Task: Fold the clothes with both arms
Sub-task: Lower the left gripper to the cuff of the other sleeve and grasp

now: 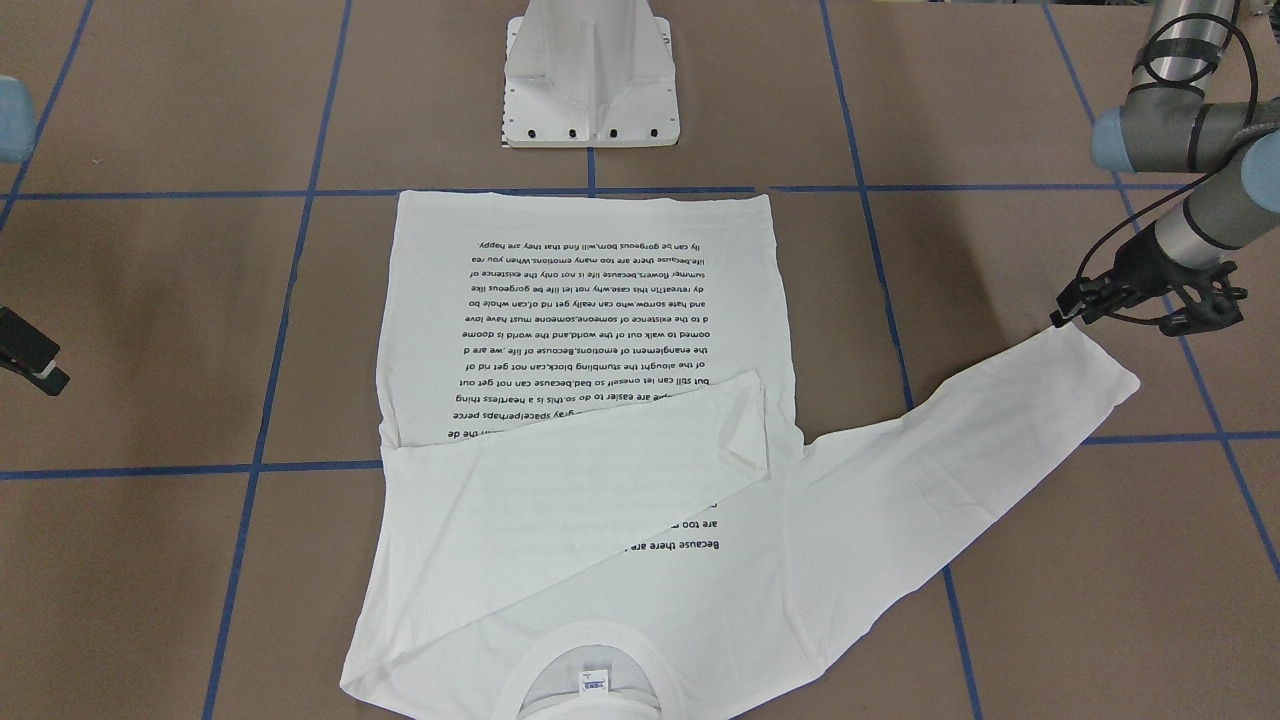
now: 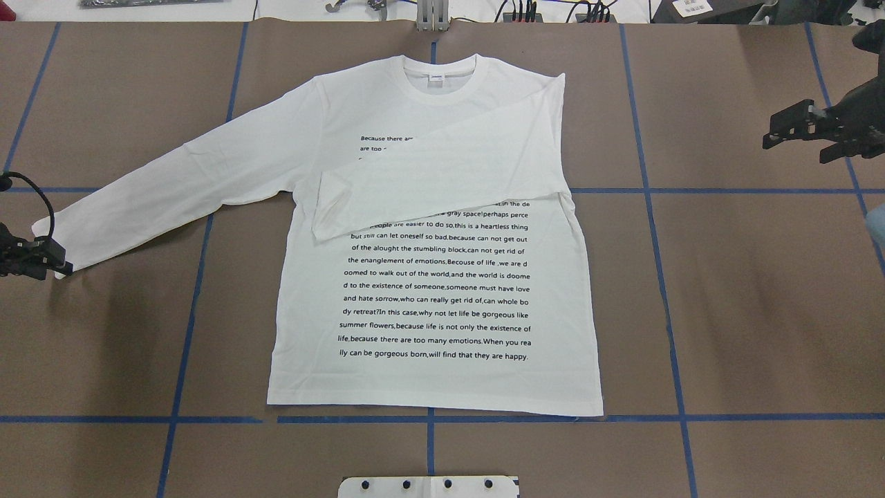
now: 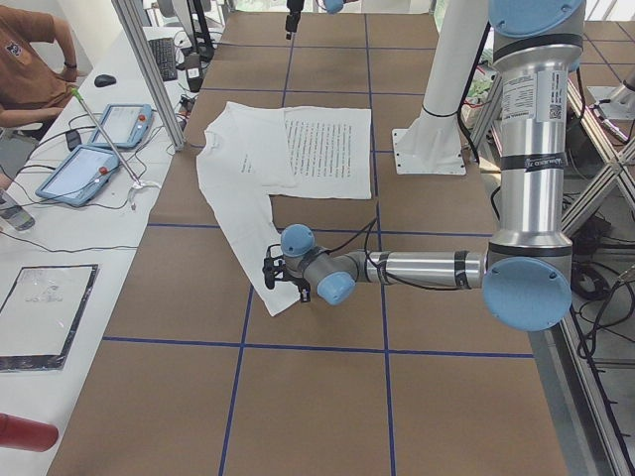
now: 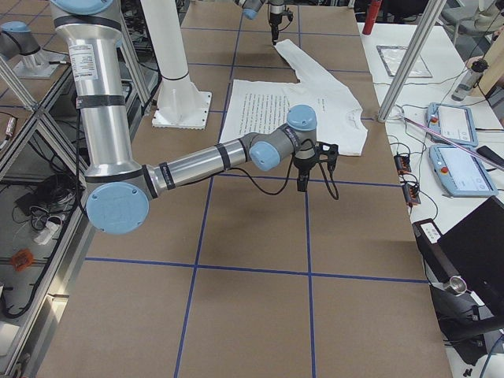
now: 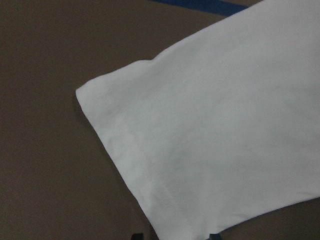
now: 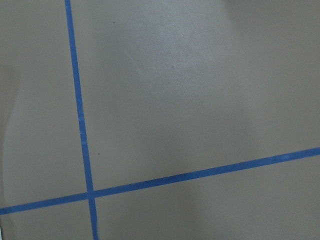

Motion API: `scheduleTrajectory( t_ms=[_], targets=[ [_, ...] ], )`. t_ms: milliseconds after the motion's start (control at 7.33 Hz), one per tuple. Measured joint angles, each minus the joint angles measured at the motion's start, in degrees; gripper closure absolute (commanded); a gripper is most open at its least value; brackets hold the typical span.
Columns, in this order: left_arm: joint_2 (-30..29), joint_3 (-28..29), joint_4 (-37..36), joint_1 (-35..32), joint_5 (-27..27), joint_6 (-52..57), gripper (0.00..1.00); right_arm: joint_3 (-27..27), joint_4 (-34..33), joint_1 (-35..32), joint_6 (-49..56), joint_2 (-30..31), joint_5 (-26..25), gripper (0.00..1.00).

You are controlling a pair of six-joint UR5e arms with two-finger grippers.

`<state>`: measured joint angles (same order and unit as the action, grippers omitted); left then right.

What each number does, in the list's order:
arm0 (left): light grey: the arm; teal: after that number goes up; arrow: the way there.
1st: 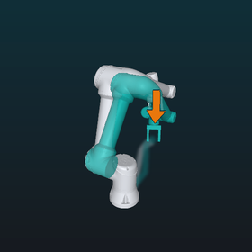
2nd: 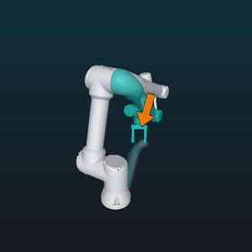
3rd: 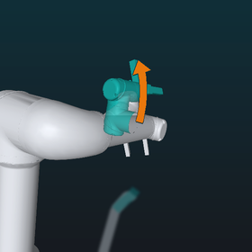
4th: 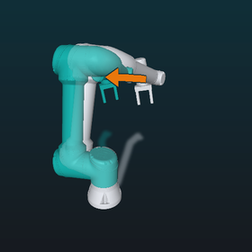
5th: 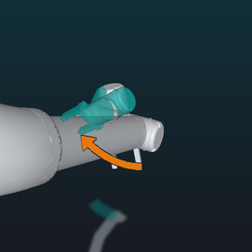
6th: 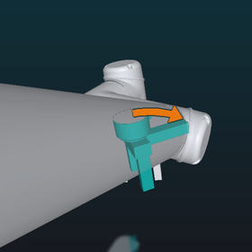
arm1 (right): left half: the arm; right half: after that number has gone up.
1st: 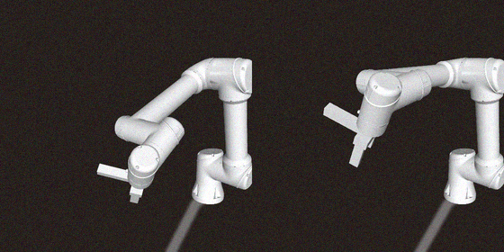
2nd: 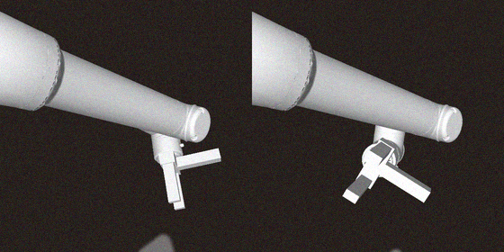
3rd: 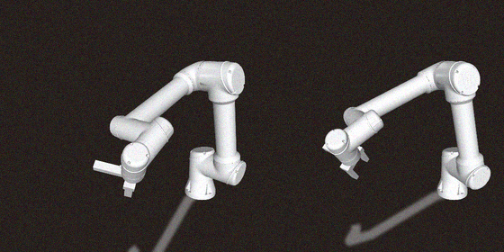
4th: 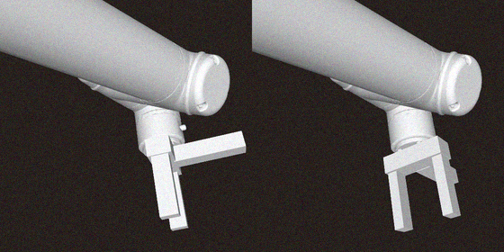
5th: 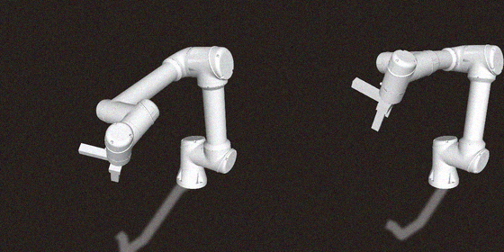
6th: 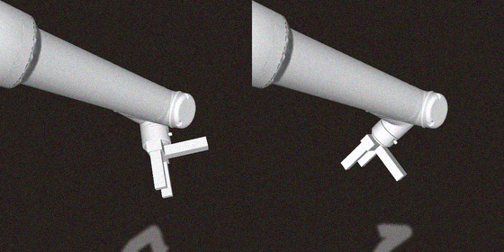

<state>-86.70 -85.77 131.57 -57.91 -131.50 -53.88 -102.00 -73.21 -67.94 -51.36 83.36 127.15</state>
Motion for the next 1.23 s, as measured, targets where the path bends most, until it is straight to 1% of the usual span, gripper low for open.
scheduleTrajectory(
  t_ms=[273,955,1091,1227],
  targets=[
    [-0.3,0.5,0.0,0.1,-0.1,0.0,0.47,0.0,0.0,0.0,0.1,0.1,-0.1,0.01],
    [-0.3,1.3,0.1,0.2,-0.2,0.2,0.52,0.0,0.0,0.0,0.0,0.0,-0.1,0.01],
    [-0.3,1.3,0.1,0.2,-0.2,0.2,0.57,0.0,0.0,0.0,0.0,0.0,-0.1,0.01],
    [-0.4,1.3,0.1,0.2,-0.2,0.2,0.67,0.0,0.0,0.0,0.0,0.0,-0.1,0.01]
  ],
)
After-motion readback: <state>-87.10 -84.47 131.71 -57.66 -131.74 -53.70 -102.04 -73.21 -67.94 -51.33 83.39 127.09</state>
